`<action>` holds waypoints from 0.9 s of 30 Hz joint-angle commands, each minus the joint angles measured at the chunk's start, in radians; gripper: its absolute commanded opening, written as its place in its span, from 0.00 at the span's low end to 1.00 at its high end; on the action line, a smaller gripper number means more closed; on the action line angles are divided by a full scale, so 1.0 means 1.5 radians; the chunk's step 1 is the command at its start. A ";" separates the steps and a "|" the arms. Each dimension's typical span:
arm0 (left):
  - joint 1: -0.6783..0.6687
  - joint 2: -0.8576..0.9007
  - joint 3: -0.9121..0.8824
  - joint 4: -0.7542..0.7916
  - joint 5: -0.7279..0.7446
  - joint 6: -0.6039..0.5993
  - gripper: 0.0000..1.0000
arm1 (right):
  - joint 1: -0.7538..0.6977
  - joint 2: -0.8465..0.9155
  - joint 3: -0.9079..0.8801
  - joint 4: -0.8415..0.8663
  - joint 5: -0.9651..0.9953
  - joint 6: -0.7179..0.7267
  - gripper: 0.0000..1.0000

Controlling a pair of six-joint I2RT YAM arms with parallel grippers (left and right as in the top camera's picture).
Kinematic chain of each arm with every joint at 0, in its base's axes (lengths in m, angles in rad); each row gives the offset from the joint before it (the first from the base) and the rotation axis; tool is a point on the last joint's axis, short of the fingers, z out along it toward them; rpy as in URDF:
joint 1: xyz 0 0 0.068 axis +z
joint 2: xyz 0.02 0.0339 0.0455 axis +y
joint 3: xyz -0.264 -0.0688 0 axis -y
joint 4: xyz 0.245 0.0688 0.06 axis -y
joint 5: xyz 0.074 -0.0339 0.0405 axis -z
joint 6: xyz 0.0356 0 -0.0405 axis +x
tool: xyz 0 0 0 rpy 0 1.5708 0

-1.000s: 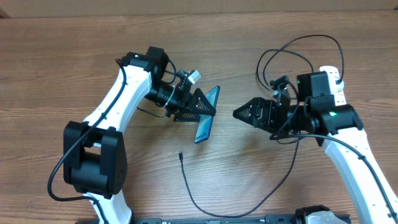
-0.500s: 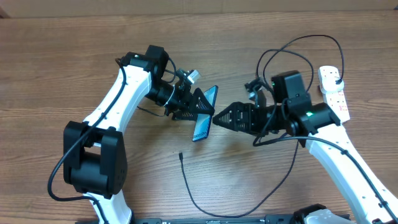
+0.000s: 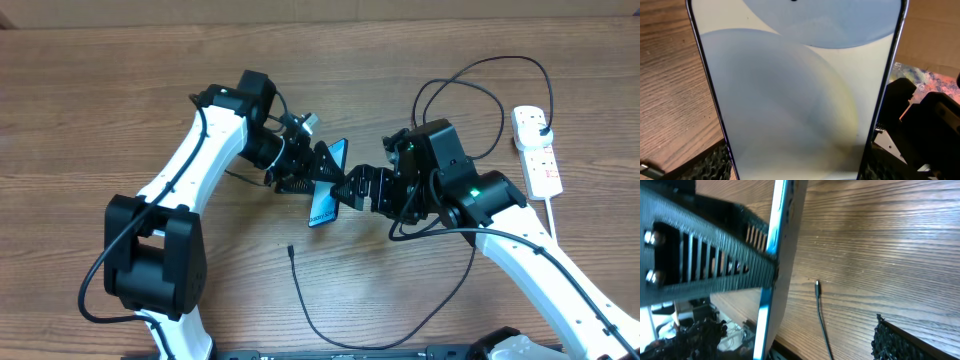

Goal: Plug charger to phone and switch on socket
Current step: 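Close the right gripper on the phone's side edge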

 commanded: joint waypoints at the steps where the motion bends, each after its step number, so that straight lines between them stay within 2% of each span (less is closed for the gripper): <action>1: -0.011 -0.015 0.013 0.002 0.011 -0.017 0.61 | 0.004 0.013 -0.003 0.005 0.027 0.026 1.00; 8: -0.015 -0.015 0.013 0.016 0.010 -0.024 0.62 | 0.005 0.047 -0.003 0.005 0.025 0.025 1.00; 13: -0.017 -0.015 0.013 0.016 -0.019 -0.030 0.62 | 0.005 0.048 -0.003 0.009 0.025 0.022 1.00; 27: -0.017 -0.015 0.013 0.016 -0.021 -0.035 0.62 | 0.005 0.050 -0.003 0.010 0.025 0.022 1.00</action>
